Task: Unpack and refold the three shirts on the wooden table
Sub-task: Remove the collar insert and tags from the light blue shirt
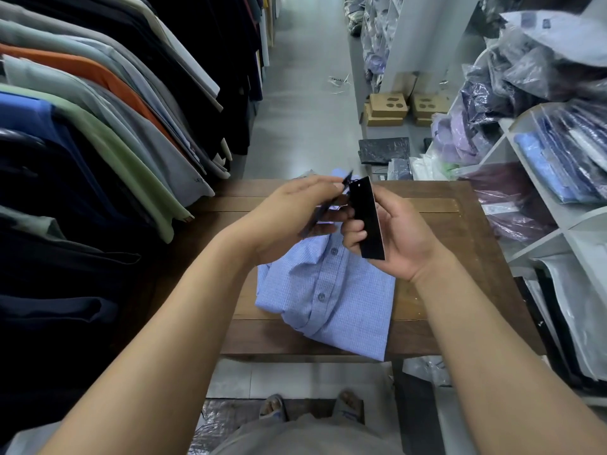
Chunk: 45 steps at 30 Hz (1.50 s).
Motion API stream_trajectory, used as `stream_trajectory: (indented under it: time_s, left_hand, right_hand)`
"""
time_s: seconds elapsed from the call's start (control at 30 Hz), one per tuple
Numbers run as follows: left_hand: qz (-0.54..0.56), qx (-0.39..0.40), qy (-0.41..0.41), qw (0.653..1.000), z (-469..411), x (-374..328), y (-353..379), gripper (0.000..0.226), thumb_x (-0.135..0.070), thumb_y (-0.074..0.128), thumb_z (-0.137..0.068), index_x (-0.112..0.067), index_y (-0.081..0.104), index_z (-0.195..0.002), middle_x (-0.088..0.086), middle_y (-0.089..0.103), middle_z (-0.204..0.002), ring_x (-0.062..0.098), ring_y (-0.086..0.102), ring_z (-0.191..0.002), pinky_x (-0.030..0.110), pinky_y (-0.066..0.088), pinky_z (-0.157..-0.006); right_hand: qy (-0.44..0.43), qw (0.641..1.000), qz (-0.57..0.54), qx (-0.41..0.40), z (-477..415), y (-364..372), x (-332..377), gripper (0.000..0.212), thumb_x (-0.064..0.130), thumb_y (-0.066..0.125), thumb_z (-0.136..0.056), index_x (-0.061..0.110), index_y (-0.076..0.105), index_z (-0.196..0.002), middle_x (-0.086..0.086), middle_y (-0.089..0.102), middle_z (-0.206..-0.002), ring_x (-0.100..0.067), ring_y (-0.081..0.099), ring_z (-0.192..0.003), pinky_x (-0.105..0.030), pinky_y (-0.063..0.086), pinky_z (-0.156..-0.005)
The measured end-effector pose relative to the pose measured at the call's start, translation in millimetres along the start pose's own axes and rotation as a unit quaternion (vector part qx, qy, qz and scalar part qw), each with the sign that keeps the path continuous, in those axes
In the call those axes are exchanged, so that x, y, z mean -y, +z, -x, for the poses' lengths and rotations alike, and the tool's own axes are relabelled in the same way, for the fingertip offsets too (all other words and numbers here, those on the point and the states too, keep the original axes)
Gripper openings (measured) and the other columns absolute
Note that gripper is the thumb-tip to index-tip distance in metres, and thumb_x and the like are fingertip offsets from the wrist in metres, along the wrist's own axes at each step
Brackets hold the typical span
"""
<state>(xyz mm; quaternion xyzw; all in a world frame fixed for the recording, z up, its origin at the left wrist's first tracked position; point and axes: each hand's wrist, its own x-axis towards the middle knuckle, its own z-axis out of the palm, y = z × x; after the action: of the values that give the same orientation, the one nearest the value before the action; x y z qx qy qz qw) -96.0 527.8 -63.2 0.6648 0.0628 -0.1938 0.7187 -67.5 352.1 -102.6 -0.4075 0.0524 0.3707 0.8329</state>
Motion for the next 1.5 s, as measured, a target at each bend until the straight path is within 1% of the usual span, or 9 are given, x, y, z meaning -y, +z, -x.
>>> stream_trajectory:
  time_s: [0.17,0.3,0.5,0.63,0.93,1.07,1.13,1.33,1.5]
  left_hand:
    - [0.037,-0.042,-0.009,0.998,-3.4,1.6,-2.9,0.038,-0.026,0.037,-0.109,-0.002,0.058,-0.128,0.014,0.071,-0.113,0.025,0.072,-0.095,0.046,0.057,-0.09]
    - [0.06,-0.027,-0.013,0.998,-0.1,5.6,-3.3,0.038,-0.031,0.04,-0.109,-0.003,0.058,-0.128,0.011,0.068,-0.105,0.022,0.066,-0.09,0.038,0.061,-0.071]
    - [0.132,-0.03,-0.022,0.991,1.5,6.1,-7.8,0.035,-0.031,0.047,-0.106,-0.008,0.065,-0.125,0.014,0.073,-0.115,0.027,0.07,-0.097,0.045,0.057,-0.089]
    - [0.109,-0.017,0.025,0.994,2.7,10.0,-12.5,0.029,-0.008,0.05,-0.104,-0.008,0.061,-0.13,0.012,0.072,-0.111,0.024,0.07,-0.095,0.042,0.061,-0.082]
    - [0.112,-0.011,0.03,0.993,7.4,16.5,-12.4,0.026,-0.009,0.053,-0.103,-0.016,0.066,-0.125,0.007,0.075,-0.107,0.021,0.072,-0.095,0.04,0.061,-0.081]
    - [0.111,-0.01,0.037,0.993,8.4,15.6,-10.9,0.029,-0.01,0.05,-0.105,-0.013,0.062,-0.131,0.008,0.074,-0.111,0.022,0.071,-0.098,0.037,0.06,-0.077]
    - [0.107,-0.009,0.044,0.993,9.4,15.3,-9.0,0.029,-0.011,0.05,-0.105,-0.012,0.061,-0.132,0.009,0.073,-0.112,0.023,0.071,-0.099,0.038,0.06,-0.078]
    - [0.075,0.01,0.065,0.995,14.6,11.3,-3.0,0.031,-0.015,0.052,-0.105,-0.013,0.058,-0.135,0.014,0.069,-0.126,0.029,0.069,-0.108,0.043,0.059,-0.088]
    - [0.075,0.029,0.086,0.993,20.7,10.1,-3.3,0.036,-0.005,0.059,-0.099,-0.012,0.058,-0.134,0.013,0.07,-0.123,0.028,0.069,-0.104,0.042,0.059,-0.088]
  right_hand:
    - [-0.046,0.995,0.081,-0.04,1.4,4.5,0.4,0.021,0.029,0.064,-0.09,0.011,0.061,-0.099,-0.006,0.06,-0.087,-0.008,0.058,-0.066,-0.019,0.051,-0.058]
    - [-0.097,0.983,0.115,-0.104,-0.9,11.6,-2.5,0.024,0.022,0.075,-0.077,0.011,0.056,-0.087,-0.013,0.072,-0.092,-0.023,0.071,-0.077,-0.045,0.06,-0.079]
    - [-0.195,0.944,0.182,-0.193,0.7,22.3,0.2,0.022,0.009,0.076,-0.086,0.012,0.055,-0.08,-0.003,0.073,-0.077,-0.013,0.069,-0.068,-0.021,0.052,-0.055]
    - [-0.22,0.935,0.212,-0.181,3.3,23.1,2.7,0.019,0.009,0.072,-0.091,0.013,0.054,-0.085,-0.002,0.073,-0.074,-0.017,0.069,-0.065,-0.023,0.054,-0.057]
    - [-0.216,0.932,0.218,-0.19,6.2,18.9,0.9,0.027,0.0,0.047,-0.101,0.016,0.064,-0.088,-0.006,0.068,-0.098,-0.015,0.063,-0.075,-0.028,0.049,-0.065]
    - [-0.206,0.929,0.257,-0.171,10.6,16.7,-1.1,0.006,0.031,0.067,-0.09,0.026,0.068,-0.088,-0.002,0.069,-0.098,-0.015,0.063,-0.084,-0.031,0.049,-0.071]
    - [-0.192,0.919,0.301,-0.164,13.6,15.9,-3.3,0.023,0.047,0.078,-0.076,0.029,0.067,-0.085,-0.003,0.072,-0.101,-0.019,0.067,-0.087,-0.037,0.055,-0.079]
    - [-0.154,0.96,0.221,-0.08,19.3,19.7,-6.2,0.026,0.002,0.071,-0.089,0.013,0.052,-0.104,-0.006,0.074,-0.093,-0.027,0.072,-0.093,-0.047,0.06,-0.085]
    - [-0.129,0.977,0.168,-0.028,30.5,21.0,-0.6,0.039,0.001,0.066,-0.09,0.012,0.055,-0.126,-0.011,0.073,-0.112,-0.03,0.072,-0.102,-0.047,0.06,-0.087]
